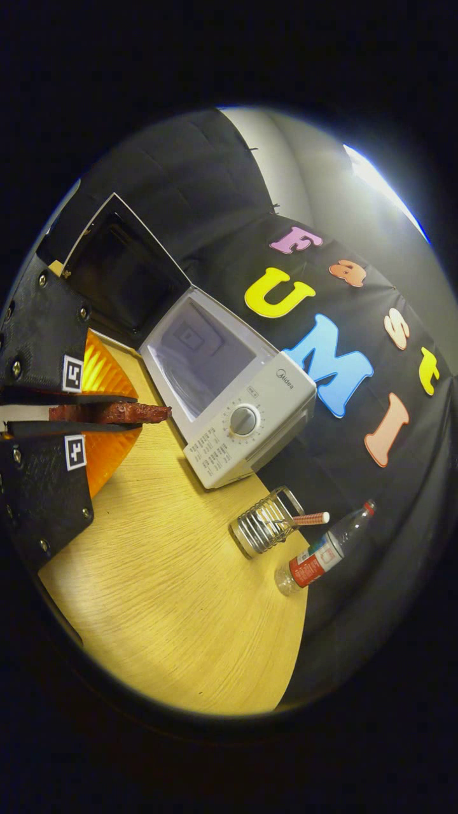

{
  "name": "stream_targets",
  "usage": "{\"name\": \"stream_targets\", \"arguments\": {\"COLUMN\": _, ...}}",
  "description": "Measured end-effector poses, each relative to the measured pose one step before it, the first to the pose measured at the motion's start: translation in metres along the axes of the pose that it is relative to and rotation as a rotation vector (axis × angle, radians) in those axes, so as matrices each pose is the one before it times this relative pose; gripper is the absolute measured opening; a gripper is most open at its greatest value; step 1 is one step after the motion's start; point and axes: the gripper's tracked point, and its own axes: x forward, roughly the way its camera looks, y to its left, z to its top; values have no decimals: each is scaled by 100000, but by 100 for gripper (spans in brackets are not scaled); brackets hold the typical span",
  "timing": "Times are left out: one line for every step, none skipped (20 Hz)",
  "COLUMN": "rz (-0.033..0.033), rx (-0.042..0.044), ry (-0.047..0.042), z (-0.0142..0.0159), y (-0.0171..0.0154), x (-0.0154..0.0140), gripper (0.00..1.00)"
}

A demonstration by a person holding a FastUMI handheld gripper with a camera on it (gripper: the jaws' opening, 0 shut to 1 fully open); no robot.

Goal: Open the microwave, put the food inside, and close the microwave door.

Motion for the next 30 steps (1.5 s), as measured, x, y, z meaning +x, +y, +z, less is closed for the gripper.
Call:
{"name": "stream_targets", "arguments": {"rz": 806, "rx": -603, "ry": -302, "z": 271, "y": 720, "x": -132, "gripper": 10}}
{"name": "stream_targets", "arguments": {"rz": 1029, "rx": -1099, "ry": -351, "z": 236, "y": 859, "x": -124, "gripper": 10}}
{"name": "stream_targets", "arguments": {"rz": 460, "rx": -1182, "ry": -472, "z": 341, "y": 691, "x": 110, "gripper": 10}}
{"name": "stream_targets", "arguments": {"rz": 477, "rx": -1217, "ry": -782, "z": 509, "y": 853, "x": 178, "gripper": 10}}
{"name": "stream_targets", "arguments": {"rz": 740, "rx": -1159, "ry": -500, "z": 336, "y": 915, "x": 338, "gripper": 10}}
{"name": "stream_targets", "arguments": {"rz": 982, "rx": -1251, "ry": -588, "z": 226, "y": 1042, "x": 372, "gripper": 10}}
{"name": "stream_targets", "arguments": {"rz": 602, "rx": -1427, "ry": -944, "z": 333, "y": 993, "x": 554, "gripper": 10}}
{"name": "stream_targets", "arguments": {"rz": 266, "rx": -1775, "ry": -712, "z": 284, "y": 1042, "x": 759, "gripper": 10}}
{"name": "stream_targets", "arguments": {"rz": 484, "rx": -915, "ry": -209, "z": 242, "y": 885, "x": 698, "gripper": 10}}
{"name": "stream_targets", "arguments": {"rz": 1071, "rx": -491, "ry": -318, "z": 99, "y": 1215, "x": 719, "gripper": 10}}
{"name": "stream_targets", "arguments": {"rz": 638, "rx": -901, "ry": -604, "z": 296, "y": 1027, "x": 798, "gripper": 10}}
{"name": "stream_targets", "arguments": {"rz": -153, "rx": -2010, "ry": -520, "z": 0, "y": 873, "x": 850, "gripper": 10}}
{"name": "stream_targets", "arguments": {"rz": -807, "rx": -2846, "ry": -1096, "z": 173, "y": 609, "x": 907, "gripper": 10}}
{"name": "stream_targets", "arguments": {"rz": -1447, "rx": -3544, "ry": -1473, "z": 134, "y": 471, "x": 772, "gripper": 10}}
{"name": "stream_targets", "arguments": {"rz": -1333, "rx": -3448, "ry": -1234, "z": 110, "y": 372, "x": 931, "gripper": 10}}
{"name": "stream_targets", "arguments": {"rz": -173, "rx": -2150, "ry": -634, "z": -190, "y": 526, "x": 902, "gripper": 10}}
{"name": "stream_targets", "arguments": {"rz": 218, "rx": -1043, "ry": -68, "z": -198, "y": 614, "x": 943, "gripper": 10}}
{"name": "stream_targets", "arguments": {"rz": -417, "rx": -1675, "ry": 144, "z": -423, "y": 477, "x": 976, "gripper": 10}}
{"name": "stream_targets", "arguments": {"rz": -900, "rx": -2646, "ry": 226, "z": -276, "y": 235, "x": 1037, "gripper": 10}}
{"name": "stream_targets", "arguments": {"rz": -1307, "rx": -2306, "ry": -105, "z": -344, "y": 131, "x": 955, "gripper": 10}}
{"name": "stream_targets", "arguments": {"rz": -980, "rx": -1095, "ry": -232, "z": -226, "y": 47, "x": 896, "gripper": 10}}
{"name": "stream_targets", "arguments": {"rz": -776, "rx": 228, "ry": -580, "z": -237, "y": 133, "x": 867, "gripper": 10}}
{"name": "stream_targets", "arguments": {"rz": -697, "rx": 843, "ry": -965, "z": -27, "y": 125, "x": 989, "gripper": 10}}
{"name": "stream_targets", "arguments": {"rz": -1247, "rx": 310, "ry": -741, "z": -197, "y": 142, "x": 1052, "gripper": 10}}
{"name": "stream_targets", "arguments": {"rz": -2100, "rx": -265, "ry": -648, "z": -172, "y": -51, "x": 1129, "gripper": 10}}
{"name": "stream_targets", "arguments": {"rz": -1757, "rx": -1005, "ry": -1157, "z": -175, "y": 161, "x": 1151, "gripper": 10}}
{"name": "stream_targets", "arguments": {"rz": -1296, "rx": -962, "ry": -417, "z": -267, "y": 191, "x": 1235, "gripper": 10}}
{"name": "stream_targets", "arguments": {"rz": -1413, "rx": -181, "ry": -724, "z": -386, "y": 165, "x": 1145, "gripper": 10}}
{"name": "stream_targets", "arguments": {"rz": -505, "rx": -48, "ry": -234, "z": -213, "y": 343, "x": 1352, "gripper": 10}}
{"name": "stream_targets", "arguments": {"rz": -1108, "rx": -299, "ry": 787, "z": -599, "y": 229, "x": 1319, "gripper": 10}}
